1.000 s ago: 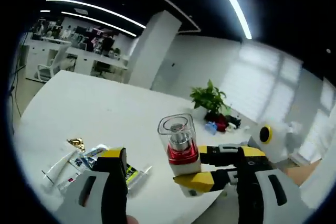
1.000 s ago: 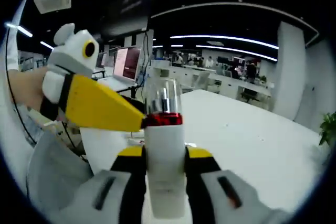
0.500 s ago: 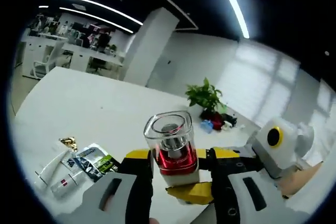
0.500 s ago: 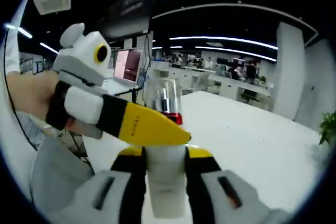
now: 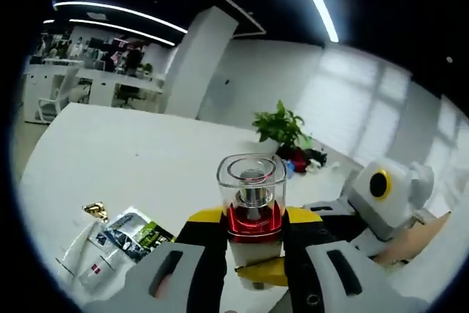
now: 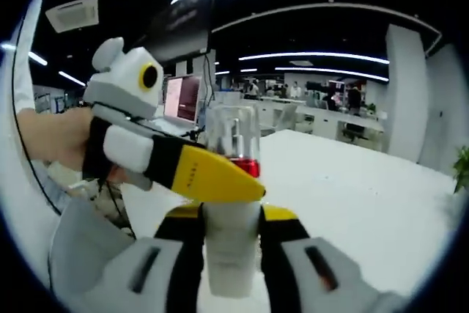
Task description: Arrange the skincare products in the storage area until every visible bottle or jar stands upright without overlapping.
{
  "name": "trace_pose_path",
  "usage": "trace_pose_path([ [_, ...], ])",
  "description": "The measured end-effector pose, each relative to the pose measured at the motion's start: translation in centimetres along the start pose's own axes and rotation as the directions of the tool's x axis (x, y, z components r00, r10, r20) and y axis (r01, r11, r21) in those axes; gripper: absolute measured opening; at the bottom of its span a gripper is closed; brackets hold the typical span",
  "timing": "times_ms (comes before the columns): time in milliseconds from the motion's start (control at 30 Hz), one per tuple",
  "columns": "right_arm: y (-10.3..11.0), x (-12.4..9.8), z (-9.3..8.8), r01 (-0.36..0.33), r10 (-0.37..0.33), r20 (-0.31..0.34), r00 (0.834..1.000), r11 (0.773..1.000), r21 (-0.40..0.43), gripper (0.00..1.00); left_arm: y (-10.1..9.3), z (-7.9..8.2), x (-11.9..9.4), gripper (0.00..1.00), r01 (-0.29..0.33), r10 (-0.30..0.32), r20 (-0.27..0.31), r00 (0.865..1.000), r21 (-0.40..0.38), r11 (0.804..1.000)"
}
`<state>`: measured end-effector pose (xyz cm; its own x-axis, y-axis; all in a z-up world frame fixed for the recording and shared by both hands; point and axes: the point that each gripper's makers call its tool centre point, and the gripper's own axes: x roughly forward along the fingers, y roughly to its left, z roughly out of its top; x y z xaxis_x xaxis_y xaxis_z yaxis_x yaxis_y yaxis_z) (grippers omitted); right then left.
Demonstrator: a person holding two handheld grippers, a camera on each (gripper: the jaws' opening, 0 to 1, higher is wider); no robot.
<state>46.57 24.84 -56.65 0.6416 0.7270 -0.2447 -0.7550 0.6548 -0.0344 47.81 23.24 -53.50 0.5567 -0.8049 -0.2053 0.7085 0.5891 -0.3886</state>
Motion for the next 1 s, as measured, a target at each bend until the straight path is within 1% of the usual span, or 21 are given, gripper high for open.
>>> trace_pose_path([
  [33,0.0,-0.1,0.0,-0.009,0.009,0.005,1.000,1.000,-0.003,0.29,-0.1,0.0,0.0,0.25,0.007,-0.007,-0.004,1.000,0.006,1.000],
  [67,0.1,-0.3,0.1,-0.031,0.031,0.010,0.999,0.999,-0.013,0.29,-0.3,0.1,0.1,0.25,0.036,-0.035,-0.028,0.999,0.041,0.999],
  [133,0.2,-0.5,0.1,-0.049,0.050,0.016,0.999,0.999,-0.022,0.31,-0.7,0.2,0.3,0.25,0.076,-0.072,-0.054,0.996,0.084,0.994],
  [200,0.3,-0.8,0.2,-0.089,0.089,0.018,0.996,0.995,-0.035,0.32,-1.5,0.4,0.4,0.25,0.148,-0.136,-0.095,0.986,0.133,0.980],
  [267,0.5,-1.1,0.1,-0.132,0.133,0.015,0.991,0.991,-0.036,0.33,-2.0,0.7,0.5,0.25,0.195,-0.179,-0.115,0.977,0.151,0.969],
  [300,0.4,-1.3,0.3,-0.145,0.145,0.021,0.989,0.989,-0.031,0.33,-2.4,0.9,0.6,0.25,0.228,-0.208,-0.130,0.969,0.166,0.959],
  [333,0.3,-1.4,0.4,-0.149,0.149,0.029,0.988,0.988,-0.030,0.33,-2.6,1.1,0.7,0.25,0.247,-0.224,-0.137,0.965,0.180,0.952],
  [433,0.0,-1.6,0.5,-0.166,0.167,0.031,0.985,0.986,-0.030,0.34,-3.6,1.4,1.2,0.25,0.318,-0.283,-0.172,0.944,0.233,0.919],
  [533,-0.3,-1.7,0.4,-0.176,0.177,0.025,0.984,0.984,-0.032,0.34,-4.4,1.7,1.6,0.25,0.378,-0.334,-0.196,0.922,0.263,0.888],
  [567,-0.4,-1.8,0.5,-0.177,0.178,0.026,0.984,0.984,-0.033,0.35,-4.6,1.7,1.7,0.25,0.391,-0.345,-0.203,0.916,0.269,0.880],
  [600,-0.5,-1.9,0.4,-0.179,0.180,0.027,0.983,0.983,-0.035,0.34,-4.8,1.7,1.8,0.25,0.414,-0.365,-0.213,0.906,0.273,0.868],
  [667,-0.9,-2.1,0.3,-0.173,0.174,0.027,0.984,0.984,-0.033,0.34,-5.0,1.7,2.2,0.25,0.438,-0.384,-0.229,0.894,0.277,0.855],
  [767,-1.4,-2.2,0.0,-0.147,0.148,0.022,0.989,0.989,-0.031,0.33,-5.0,1.5,2.8,0.25,0.458,-0.397,-0.248,0.884,0.281,0.843],
  [833,-2.0,-2.2,-0.5,-0.112,0.113,0.008,0.994,0.993,-0.036,0.33,-5.0,1.1,3.4,0.25,0.470,-0.401,-0.267,0.876,0.295,0.832],
  [933,-3.2,-2.1,-1.6,-0.060,0.058,-0.028,0.998,0.997,-0.049,0.32,-4.8,0.4,4.4,0.25,0.477,-0.392,-0.296,0.871,0.319,0.819],
  [1000,-4.0,-2.0,-2.3,-0.037,0.035,-0.046,0.998,0.998,-0.049,0.32,-4.6,-0.1,5.2,0.25,0.484,-0.386,-0.320,0.866,0.333,0.809],
])
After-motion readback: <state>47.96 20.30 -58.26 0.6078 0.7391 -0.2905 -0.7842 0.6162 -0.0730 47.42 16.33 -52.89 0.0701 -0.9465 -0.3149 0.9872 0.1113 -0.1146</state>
